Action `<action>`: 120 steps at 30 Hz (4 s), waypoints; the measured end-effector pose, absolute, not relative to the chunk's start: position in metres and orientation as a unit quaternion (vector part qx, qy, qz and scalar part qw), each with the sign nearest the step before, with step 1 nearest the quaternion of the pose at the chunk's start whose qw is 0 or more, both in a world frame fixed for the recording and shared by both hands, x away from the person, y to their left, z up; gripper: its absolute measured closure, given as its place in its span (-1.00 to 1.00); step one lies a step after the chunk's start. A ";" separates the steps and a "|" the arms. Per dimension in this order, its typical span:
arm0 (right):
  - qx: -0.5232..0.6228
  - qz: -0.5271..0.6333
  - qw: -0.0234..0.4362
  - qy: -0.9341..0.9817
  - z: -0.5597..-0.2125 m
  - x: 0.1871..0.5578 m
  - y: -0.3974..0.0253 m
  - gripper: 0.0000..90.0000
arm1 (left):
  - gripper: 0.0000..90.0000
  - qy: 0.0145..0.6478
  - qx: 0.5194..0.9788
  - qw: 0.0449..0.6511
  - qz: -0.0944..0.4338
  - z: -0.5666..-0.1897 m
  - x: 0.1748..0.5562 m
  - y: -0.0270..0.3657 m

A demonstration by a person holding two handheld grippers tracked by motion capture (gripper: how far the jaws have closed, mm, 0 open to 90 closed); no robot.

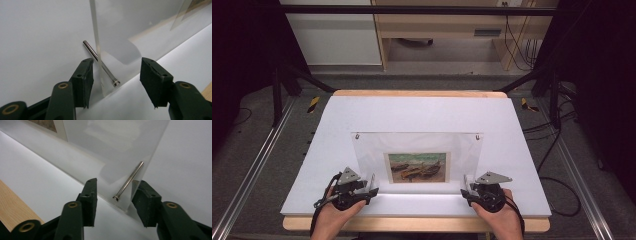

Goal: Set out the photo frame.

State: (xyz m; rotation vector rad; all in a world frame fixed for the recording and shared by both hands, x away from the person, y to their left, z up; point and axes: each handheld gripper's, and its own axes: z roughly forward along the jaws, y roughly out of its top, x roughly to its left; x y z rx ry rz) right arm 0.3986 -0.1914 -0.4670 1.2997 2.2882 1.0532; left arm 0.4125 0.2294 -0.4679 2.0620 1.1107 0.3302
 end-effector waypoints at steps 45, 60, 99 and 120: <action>0.425 0.433 0.287 0.741 -0.437 0.390 -0.217 -0.84 | -0.86 0.427 0.756 0.461 0.185 -0.443 0.402 0.267; 0.454 0.421 0.298 0.727 -0.439 0.385 -0.242 -0.83 | -0.83 0.433 0.750 0.448 0.222 -0.443 0.404 0.287; 0.527 0.377 0.314 0.694 -0.453 0.402 -0.280 -0.77 | -0.79 0.496 0.718 0.361 0.329 -0.457 0.434 0.341; 0.557 0.310 0.297 0.711 -0.471 0.448 -0.266 -0.73 | -0.85 0.500 0.729 0.360 0.299 -0.465 0.452 0.321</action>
